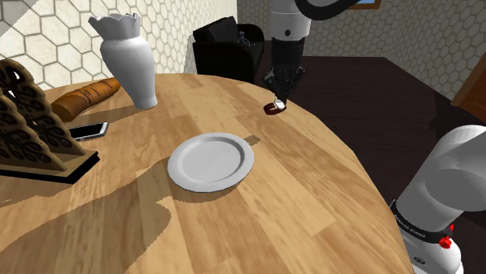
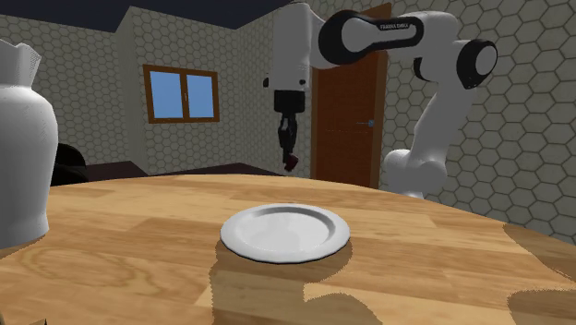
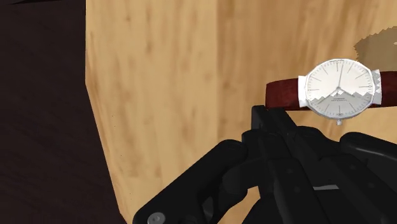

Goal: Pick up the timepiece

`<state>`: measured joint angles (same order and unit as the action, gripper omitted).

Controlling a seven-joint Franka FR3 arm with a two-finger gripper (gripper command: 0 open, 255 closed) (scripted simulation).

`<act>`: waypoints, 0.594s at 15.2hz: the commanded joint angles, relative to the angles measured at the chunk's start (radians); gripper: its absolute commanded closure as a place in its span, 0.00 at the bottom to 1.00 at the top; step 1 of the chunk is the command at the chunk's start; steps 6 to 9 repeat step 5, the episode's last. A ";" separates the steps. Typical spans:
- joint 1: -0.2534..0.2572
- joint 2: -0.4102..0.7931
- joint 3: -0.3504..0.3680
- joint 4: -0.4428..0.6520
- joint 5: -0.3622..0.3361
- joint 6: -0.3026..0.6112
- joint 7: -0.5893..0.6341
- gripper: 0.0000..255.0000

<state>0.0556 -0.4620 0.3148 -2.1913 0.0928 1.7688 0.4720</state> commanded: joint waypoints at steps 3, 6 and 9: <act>-0.002 0.003 -0.004 0.059 -0.003 -0.056 0.000 1.00; -0.002 0.004 -0.004 0.061 -0.004 -0.058 0.000 1.00; -0.002 0.004 -0.004 0.061 -0.004 -0.058 0.000 1.00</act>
